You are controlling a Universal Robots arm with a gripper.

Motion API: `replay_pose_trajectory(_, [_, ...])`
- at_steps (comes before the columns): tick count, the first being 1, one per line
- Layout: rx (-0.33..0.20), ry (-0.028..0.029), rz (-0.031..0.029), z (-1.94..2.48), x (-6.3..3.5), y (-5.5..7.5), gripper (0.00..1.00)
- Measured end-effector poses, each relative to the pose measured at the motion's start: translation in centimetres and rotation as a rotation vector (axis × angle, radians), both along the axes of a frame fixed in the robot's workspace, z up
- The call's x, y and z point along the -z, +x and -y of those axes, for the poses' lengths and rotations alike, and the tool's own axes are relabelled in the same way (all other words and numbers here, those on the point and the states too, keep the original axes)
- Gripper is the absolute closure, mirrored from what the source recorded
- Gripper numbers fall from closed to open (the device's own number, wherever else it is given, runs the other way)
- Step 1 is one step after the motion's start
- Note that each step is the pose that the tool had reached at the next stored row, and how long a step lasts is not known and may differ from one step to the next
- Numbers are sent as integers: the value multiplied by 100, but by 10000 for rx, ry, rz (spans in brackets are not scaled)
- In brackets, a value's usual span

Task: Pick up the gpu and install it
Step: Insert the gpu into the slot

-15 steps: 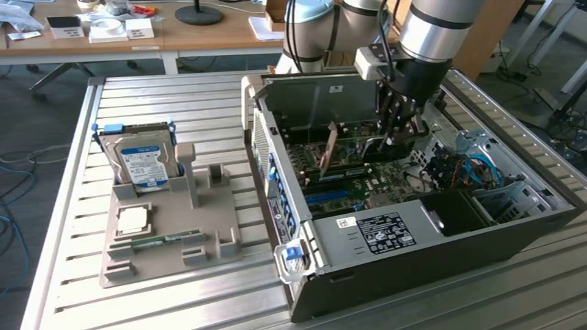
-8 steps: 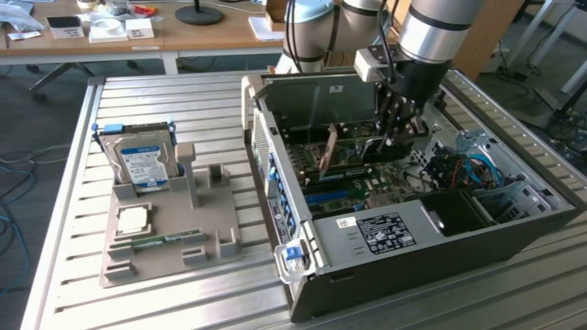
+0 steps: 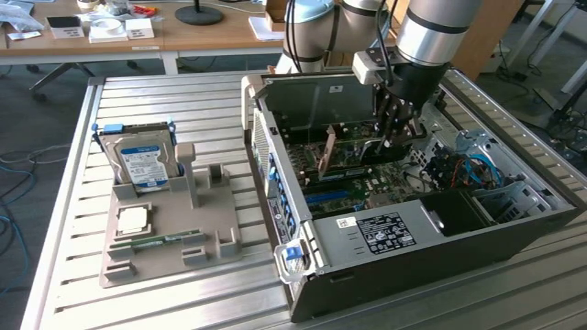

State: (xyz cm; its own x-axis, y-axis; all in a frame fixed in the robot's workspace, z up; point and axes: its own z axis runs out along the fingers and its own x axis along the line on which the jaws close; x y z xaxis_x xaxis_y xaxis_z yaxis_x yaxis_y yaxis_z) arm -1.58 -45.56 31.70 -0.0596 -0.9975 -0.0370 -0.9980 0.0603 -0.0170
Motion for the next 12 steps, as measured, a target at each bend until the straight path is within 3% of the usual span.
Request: replay_pose_trajectory(12, [1, 0, 0, -8, 17, -96, 73])
